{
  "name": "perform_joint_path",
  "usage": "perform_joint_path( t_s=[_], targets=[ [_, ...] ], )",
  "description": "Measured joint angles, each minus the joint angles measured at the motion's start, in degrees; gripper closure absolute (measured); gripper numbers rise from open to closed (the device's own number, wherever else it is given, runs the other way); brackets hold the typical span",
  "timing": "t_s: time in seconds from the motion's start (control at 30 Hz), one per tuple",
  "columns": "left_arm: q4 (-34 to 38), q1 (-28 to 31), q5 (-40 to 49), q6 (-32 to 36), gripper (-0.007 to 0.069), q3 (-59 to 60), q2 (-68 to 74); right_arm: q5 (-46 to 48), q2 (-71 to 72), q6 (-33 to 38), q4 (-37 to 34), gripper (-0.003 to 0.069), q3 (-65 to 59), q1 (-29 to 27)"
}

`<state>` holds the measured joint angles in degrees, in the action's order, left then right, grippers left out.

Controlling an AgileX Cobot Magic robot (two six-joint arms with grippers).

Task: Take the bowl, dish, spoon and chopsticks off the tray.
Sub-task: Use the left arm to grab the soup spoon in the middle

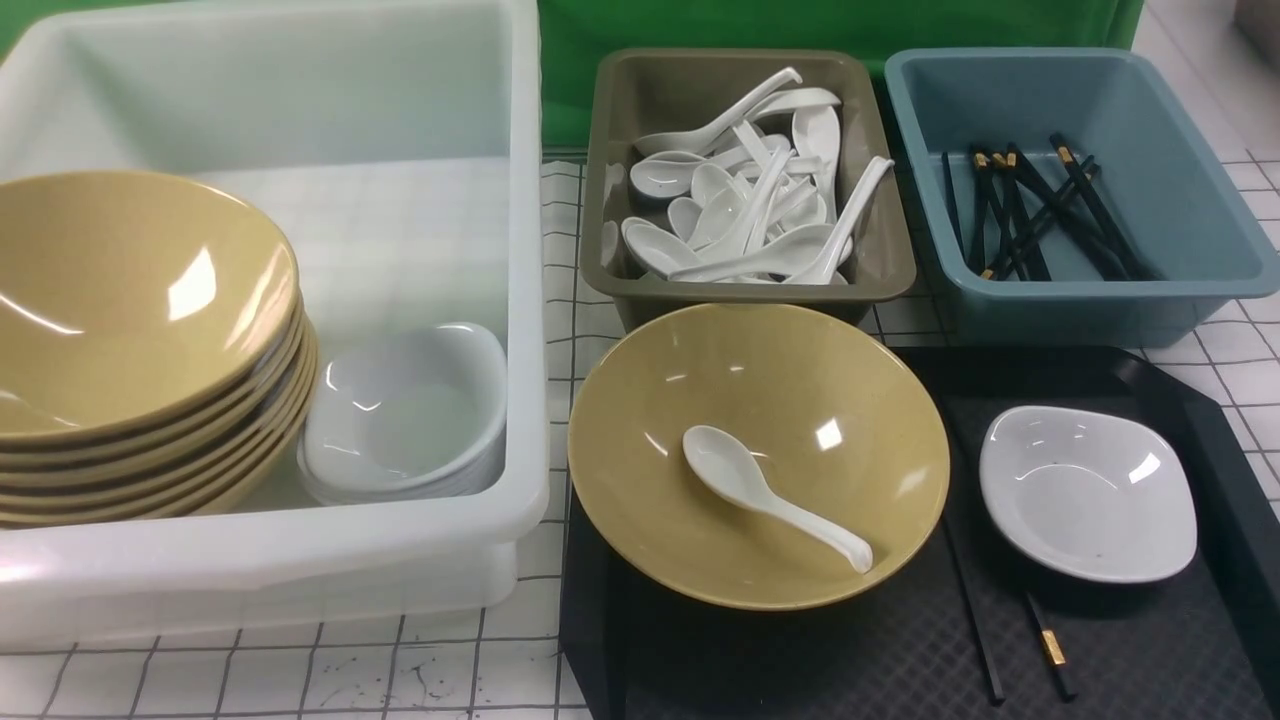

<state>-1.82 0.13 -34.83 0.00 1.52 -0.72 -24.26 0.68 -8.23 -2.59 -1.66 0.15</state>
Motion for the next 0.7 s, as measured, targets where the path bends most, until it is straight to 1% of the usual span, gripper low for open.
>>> perform_joint_path(
  t_s=[0.03, 0.07, 0.13, 0.2, 0.27, 0.37, 0.43, 0.5, 0.53, 0.57, 0.6, 0.63, 0.67, 0.7],
  targets=[
    [0.69, 0.0, -2.61, -2.08, 0.0638, 0.0, -0.04, -0.55, 0.0, -5.39, -2.12, 0.0421, 0.0, 0.0],
    [0.93, 0.0, -2.84, -2.96, 0.0638, 0.0, -0.04, -0.66, 0.0, -5.39, -2.12, 0.0421, 0.0, 0.0],
    [1.82, 0.0, -4.13, -8.22, 0.0638, 0.0, -0.04, -0.92, 0.0, -10.73, -3.74, 0.0421, 0.0, 0.0],
    [2.21, -0.06, -3.64, -12.89, 0.0638, 0.0, -0.04, -1.96, 0.0, -13.88, -4.25, 0.0421, 0.0, 0.0],
    [1.82, -0.06, 0.45, -16.67, 0.0638, -1.24, -0.04, -4.19, 0.0, -16.19, -4.42, 0.0421, 0.0, 0.0],
    [0.54, -0.06, 9.18, -18.02, 0.0638, -6.78, 0.14, -8.32, 0.0, -16.8, -4.47, 0.0421, 0.0, 0.0],
    [0.1, -0.06, 16.7, -18.18, 0.0638, -13.81, 2.29, -5.95, -0.09, -15.97, -4.31, 0.0431, 1.82, 0.0],
    [0.1, -0.06, 22.39, -18.24, 0.0638, -20.33, 6.95, 2.2, -1.51, -13.1, -3.02, 0.0467, 7.17, 0.0],
    [0.1, -0.06, 23.23, -18.5, 0.0638, -22.12, 8.75, 3.82, -2.33, -11.73, -2.71, 0.0482, 9.15, 0.0],
    [0.09, -0.06, 25.74, -18.56, 0.0638, -25.94, 13.34, 8.44, -4.36, -9.04, -2.42, 0.0516, 13.2, 0.0],
    [0.09, -0.06, 25.74, -18.56, 0.0638, -26.43, 14.03, 9.18, -4.74, -8.45, -2.33, 0.0516, 13.86, 0.0],
    [-0.04, -0.06, 28.02, -18.66, 0.0638, -30.17, 20.39, 14.71, -8.33, -2.99, -2.2, 0.0574, 18.78, 0.0],
    [-0.11, -0.06, 29.03, -18.73, 0.0638, -31.53, 21.79, 17.21, -10.86, -1.04, -2.18, 0.0596, 20.86, 0.0],
    [-0.11, -0.19, 31.27, -19.38, 0.0638, -33.93, 25.32, 20.71, -13.52, 3.76, -2.1, 0.0617, 23.3, 0.0]
  ],
)
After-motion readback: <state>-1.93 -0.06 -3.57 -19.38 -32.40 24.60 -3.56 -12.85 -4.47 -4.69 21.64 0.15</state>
